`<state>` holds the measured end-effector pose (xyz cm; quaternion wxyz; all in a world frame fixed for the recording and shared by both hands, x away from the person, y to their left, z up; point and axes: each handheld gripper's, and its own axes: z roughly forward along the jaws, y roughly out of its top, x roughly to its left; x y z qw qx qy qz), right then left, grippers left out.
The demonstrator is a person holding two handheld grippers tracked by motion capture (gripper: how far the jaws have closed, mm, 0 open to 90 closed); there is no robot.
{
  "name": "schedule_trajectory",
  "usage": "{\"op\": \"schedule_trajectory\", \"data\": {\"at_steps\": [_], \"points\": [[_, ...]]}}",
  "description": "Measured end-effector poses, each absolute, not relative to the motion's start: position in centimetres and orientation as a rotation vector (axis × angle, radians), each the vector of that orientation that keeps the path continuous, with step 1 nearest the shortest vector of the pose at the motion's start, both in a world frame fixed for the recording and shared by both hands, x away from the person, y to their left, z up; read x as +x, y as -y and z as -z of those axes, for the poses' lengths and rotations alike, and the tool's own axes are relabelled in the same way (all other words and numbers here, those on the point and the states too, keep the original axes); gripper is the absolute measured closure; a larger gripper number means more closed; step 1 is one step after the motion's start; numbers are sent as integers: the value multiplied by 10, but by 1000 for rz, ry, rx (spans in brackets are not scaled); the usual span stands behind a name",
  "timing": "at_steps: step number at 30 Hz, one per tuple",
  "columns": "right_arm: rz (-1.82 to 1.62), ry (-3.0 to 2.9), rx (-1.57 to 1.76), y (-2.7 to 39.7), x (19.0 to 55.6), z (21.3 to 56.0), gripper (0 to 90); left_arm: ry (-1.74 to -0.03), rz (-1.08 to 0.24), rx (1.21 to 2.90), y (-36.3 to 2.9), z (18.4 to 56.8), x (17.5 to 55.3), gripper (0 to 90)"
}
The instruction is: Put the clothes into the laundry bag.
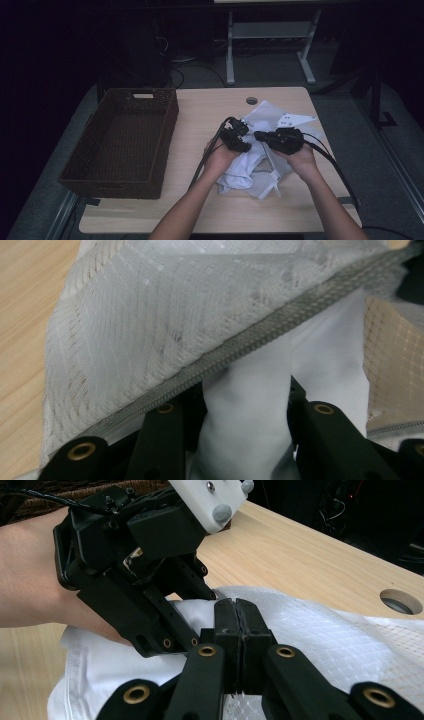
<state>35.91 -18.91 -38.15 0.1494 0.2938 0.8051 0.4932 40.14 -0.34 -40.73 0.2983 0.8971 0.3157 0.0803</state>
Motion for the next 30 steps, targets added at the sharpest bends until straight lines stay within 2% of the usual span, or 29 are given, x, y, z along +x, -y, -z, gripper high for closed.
{"op": "schedule_trajectory", "data": {"at_steps": [12,21,30], "points": [[-1418,-2306,859,194,360,382,886,-802,-198,2328,0,400,398,484],[-1409,-2311,877,196,360,385,885,-741,-207,2290,-24,379,377,340],[-1394,-2327,884,197,358,388,885,-761,-224,2272,-67,377,357,298]]}}
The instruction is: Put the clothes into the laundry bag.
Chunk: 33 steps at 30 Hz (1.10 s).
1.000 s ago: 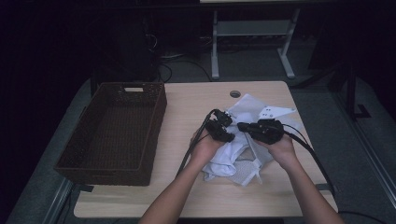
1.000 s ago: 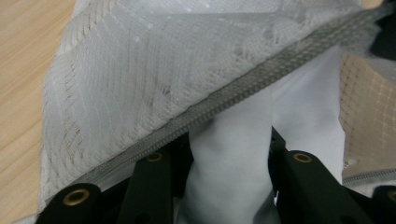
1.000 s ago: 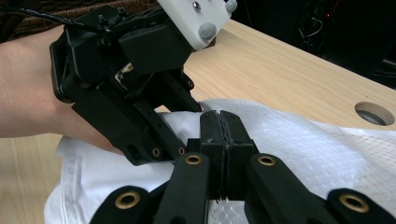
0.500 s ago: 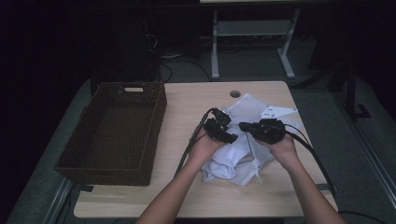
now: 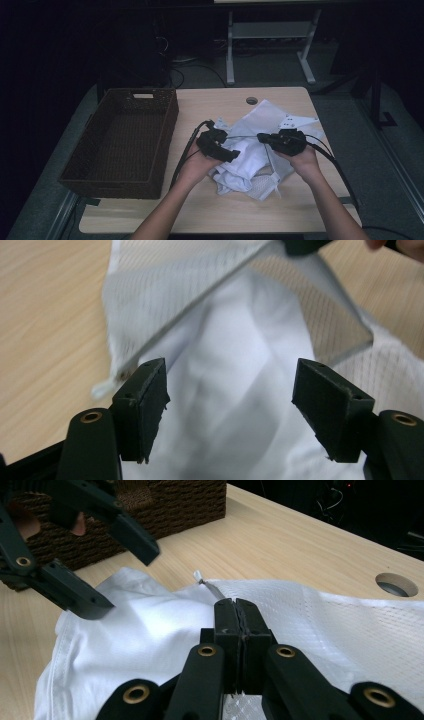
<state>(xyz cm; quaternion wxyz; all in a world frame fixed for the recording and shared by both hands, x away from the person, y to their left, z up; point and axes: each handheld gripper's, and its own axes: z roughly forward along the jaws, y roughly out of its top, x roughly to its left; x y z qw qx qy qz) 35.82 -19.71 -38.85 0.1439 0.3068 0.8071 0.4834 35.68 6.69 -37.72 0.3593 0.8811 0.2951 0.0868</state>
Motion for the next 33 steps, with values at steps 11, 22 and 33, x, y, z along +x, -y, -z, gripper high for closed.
{"op": "schedule_trajectory", "data": {"at_steps": [11,22,33], "points": [[-1378,-2368,910,194,353,399,796,-816,-203,2273,-95,402,346,288],[-1308,-2363,1004,212,326,407,513,-823,-191,2266,-102,406,344,288],[-1219,-2418,1068,224,295,434,465,-834,-189,2266,-107,407,345,286]]}}
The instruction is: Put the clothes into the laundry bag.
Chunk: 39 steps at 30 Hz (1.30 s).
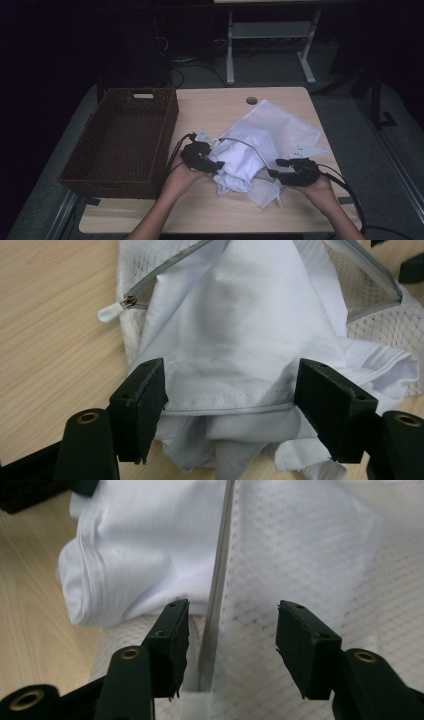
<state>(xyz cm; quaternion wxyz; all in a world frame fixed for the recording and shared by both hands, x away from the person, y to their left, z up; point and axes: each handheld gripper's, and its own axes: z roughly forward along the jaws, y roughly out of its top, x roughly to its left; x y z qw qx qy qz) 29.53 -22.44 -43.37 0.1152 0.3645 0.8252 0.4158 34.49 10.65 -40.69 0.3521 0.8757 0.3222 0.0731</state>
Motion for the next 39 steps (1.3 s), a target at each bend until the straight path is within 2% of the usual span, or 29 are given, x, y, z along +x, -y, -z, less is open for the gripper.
{"op": "schedule_trajectory", "data": {"at_steps": [4,8,12,19,23,27,29,32,36,39], "points": [[-1175,-2435,1080,220,294,443,495,-852,-203,2252,-111,407,347,286],[-1133,-2471,1065,219,296,447,717,-875,-220,2250,-120,405,349,283],[-1117,-2483,1071,220,298,448,830,-887,-221,2266,-127,408,351,259],[-1107,-2491,1050,221,297,448,848,-840,-107,2318,-126,427,356,129],[-1106,-2492,1042,222,297,448,851,-819,-73,2369,-118,441,356,106],[-1101,-2491,1037,222,297,448,854,-781,-78,2409,-115,447,356,119],[-1101,-2490,1035,222,297,448,856,-761,-99,2430,-115,448,355,178],[-1102,-2493,1031,222,297,448,857,-737,-112,2428,-116,449,355,321],[-1104,-2493,1024,223,297,447,858,-719,-65,2403,-118,448,355,616],[-1109,-2490,1018,223,297,446,860,-691,-57,2403,-118,445,354,800]]}}
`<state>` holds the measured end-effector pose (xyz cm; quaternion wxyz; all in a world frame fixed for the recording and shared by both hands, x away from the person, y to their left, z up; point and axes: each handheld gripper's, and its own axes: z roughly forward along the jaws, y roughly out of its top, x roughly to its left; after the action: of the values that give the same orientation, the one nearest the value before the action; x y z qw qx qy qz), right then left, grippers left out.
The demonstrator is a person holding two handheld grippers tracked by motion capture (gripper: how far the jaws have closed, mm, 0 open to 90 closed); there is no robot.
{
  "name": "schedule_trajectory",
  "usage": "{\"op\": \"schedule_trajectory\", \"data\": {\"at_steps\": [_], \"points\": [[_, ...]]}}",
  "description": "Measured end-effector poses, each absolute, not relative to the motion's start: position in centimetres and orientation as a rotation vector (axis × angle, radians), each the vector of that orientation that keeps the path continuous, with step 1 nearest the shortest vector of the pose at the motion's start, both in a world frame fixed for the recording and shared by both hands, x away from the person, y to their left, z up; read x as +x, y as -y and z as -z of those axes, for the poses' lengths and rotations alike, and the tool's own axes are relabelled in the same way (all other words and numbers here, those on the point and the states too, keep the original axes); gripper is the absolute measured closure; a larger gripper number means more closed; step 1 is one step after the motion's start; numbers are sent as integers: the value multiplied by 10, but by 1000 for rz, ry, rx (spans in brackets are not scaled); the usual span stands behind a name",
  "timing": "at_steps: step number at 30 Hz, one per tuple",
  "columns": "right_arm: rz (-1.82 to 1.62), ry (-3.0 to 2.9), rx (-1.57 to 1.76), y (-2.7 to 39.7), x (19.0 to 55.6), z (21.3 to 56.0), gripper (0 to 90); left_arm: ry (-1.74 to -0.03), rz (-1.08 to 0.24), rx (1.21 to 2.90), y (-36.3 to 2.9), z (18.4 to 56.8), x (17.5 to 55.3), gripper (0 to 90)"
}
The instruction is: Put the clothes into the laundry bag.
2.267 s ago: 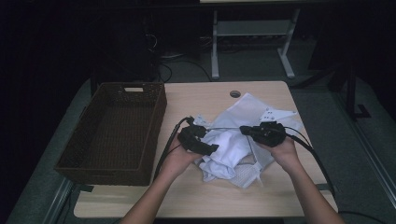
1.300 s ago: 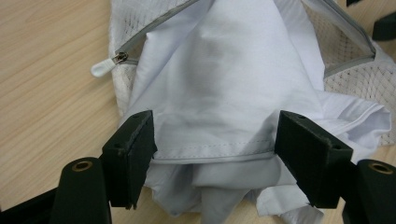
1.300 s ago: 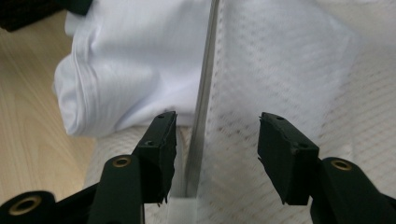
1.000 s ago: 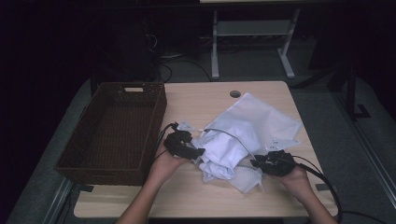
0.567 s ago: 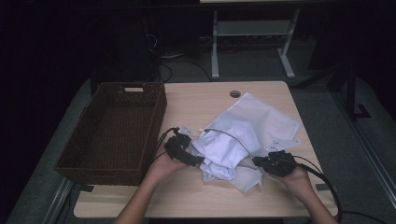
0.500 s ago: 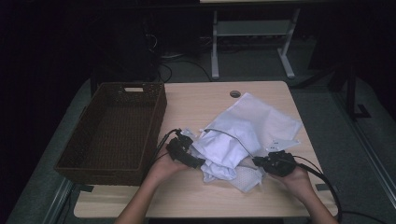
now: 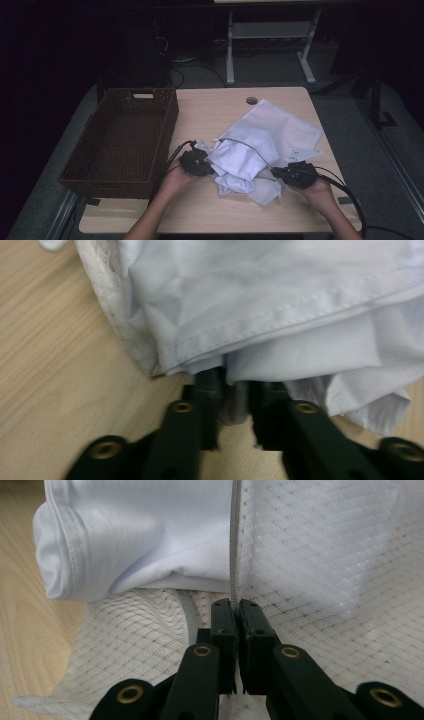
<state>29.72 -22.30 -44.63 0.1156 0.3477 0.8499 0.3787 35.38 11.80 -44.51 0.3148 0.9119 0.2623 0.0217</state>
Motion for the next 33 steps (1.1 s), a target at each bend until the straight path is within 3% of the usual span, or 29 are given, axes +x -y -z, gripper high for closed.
{"op": "schedule_trajectory", "data": {"at_steps": [2,7,33], "points": [[-1110,-2489,1012,223,297,446,861,-675,-54,2399,-117,442,352,854],[-1116,-2482,1003,224,297,445,861,-636,-45,2363,-112,433,348,879],[-1219,-2407,949,221,298,427,862,-588,-70,2301,-71,405,346,884]]}}
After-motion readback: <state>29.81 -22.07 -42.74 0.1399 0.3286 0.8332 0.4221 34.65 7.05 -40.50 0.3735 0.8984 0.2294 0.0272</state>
